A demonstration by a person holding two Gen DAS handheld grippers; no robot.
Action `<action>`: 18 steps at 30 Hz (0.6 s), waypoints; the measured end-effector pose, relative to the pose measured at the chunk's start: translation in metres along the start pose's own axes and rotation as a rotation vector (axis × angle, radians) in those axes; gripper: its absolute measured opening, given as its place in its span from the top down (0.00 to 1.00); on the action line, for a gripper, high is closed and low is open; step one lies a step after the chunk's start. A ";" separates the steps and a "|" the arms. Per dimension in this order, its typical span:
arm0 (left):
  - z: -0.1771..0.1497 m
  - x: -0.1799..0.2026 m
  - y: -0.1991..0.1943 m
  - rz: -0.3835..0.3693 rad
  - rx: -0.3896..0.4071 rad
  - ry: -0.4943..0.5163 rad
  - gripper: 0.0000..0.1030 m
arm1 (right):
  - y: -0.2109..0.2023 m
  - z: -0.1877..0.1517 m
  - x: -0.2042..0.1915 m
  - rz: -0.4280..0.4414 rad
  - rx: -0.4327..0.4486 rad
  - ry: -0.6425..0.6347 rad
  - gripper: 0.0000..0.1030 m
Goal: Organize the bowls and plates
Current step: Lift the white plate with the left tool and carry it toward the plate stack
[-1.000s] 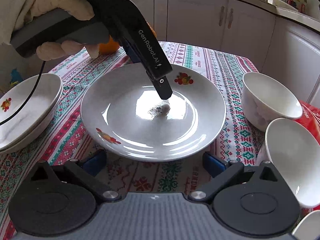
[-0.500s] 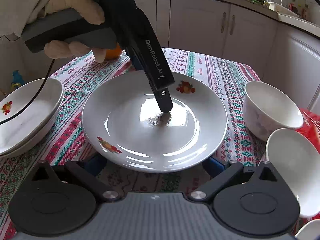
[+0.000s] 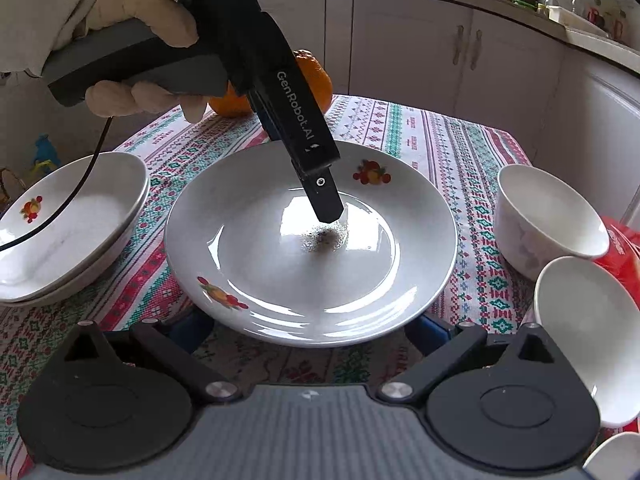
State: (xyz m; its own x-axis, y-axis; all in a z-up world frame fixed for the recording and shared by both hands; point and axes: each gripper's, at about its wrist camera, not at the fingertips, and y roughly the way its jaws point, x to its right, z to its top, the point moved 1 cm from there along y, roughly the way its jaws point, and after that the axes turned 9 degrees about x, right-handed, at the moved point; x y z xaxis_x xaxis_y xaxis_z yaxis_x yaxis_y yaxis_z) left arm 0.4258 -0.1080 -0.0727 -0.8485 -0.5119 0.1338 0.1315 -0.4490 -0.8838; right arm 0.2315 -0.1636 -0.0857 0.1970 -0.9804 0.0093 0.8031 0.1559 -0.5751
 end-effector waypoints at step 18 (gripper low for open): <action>-0.028 0.011 -0.051 0.047 0.067 -0.073 0.25 | -0.032 0.012 -0.016 0.083 0.029 -0.066 0.01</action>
State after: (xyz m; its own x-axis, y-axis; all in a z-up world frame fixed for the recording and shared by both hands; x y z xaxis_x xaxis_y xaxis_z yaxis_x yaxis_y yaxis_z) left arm 0.3953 -0.0699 -0.0390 -0.8014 -0.5844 0.1275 0.2064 -0.4704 -0.8580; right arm 0.2094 -0.1512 -0.0572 0.2992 -0.9540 0.0173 0.7984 0.2403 -0.5521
